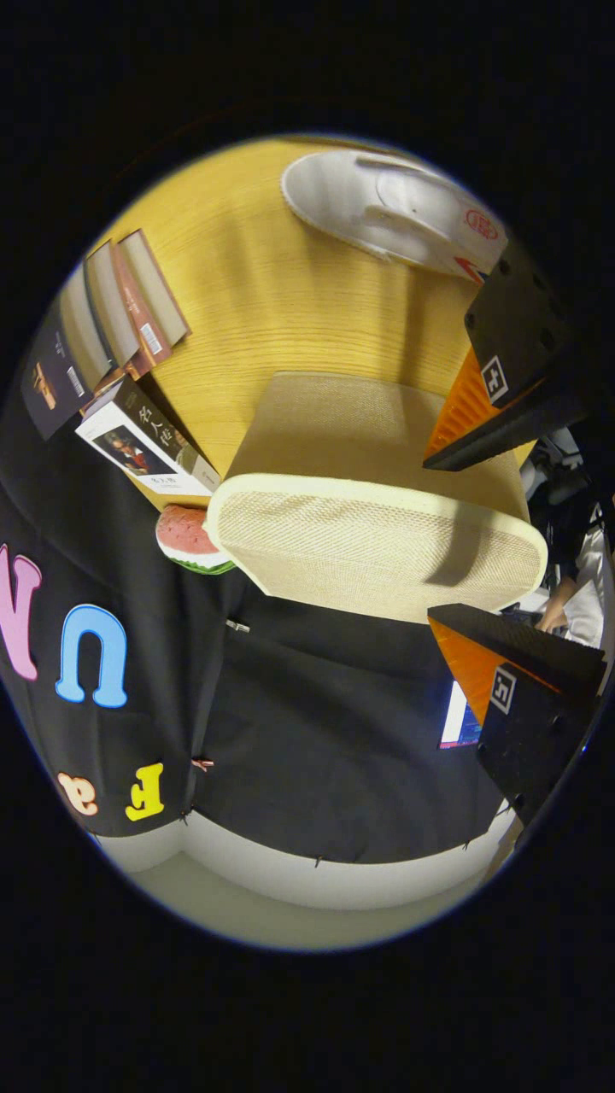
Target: Open the storage box then place both shoes into the box .Put the left shoe in first, then the right shoe, with the right side of both shoes facing outward in a uniform manner.
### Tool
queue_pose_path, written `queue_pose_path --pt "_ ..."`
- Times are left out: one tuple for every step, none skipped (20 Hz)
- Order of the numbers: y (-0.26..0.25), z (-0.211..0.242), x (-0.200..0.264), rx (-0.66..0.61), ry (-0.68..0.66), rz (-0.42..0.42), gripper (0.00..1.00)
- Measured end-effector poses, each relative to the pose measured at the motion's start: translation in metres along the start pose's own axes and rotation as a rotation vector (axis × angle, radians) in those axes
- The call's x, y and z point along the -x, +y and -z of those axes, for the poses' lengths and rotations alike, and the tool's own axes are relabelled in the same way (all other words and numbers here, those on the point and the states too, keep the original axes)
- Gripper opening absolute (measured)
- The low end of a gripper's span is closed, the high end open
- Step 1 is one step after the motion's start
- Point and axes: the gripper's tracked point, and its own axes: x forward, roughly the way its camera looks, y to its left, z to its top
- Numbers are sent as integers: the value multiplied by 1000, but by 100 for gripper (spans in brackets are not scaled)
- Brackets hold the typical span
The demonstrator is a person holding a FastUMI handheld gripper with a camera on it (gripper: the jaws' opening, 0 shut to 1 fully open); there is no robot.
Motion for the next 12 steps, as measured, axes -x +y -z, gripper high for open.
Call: queue_pose_path --pt "-3 1 -1 -18 6 -4 79" --pt "3 5 0 -37 23 -32 70" --pt "5 7 3 -46 24 -40 67" --pt "6 7 1 -38 30 -52 54" --pt "9 7 5 -32 17 -60 41" --pt "10 3 9 -23 10 -62 28" --pt "14 5 10 -9 -4 -65 15" --pt "20 8 16 13 -6 -66 12" --pt "26 9 17 35 -7 -63 11" --pt "34 9 21 64 -9 -65 10" --pt "46 7 22 98 -18 -67 11" --pt "55 5 22 139 -26 -60 10"
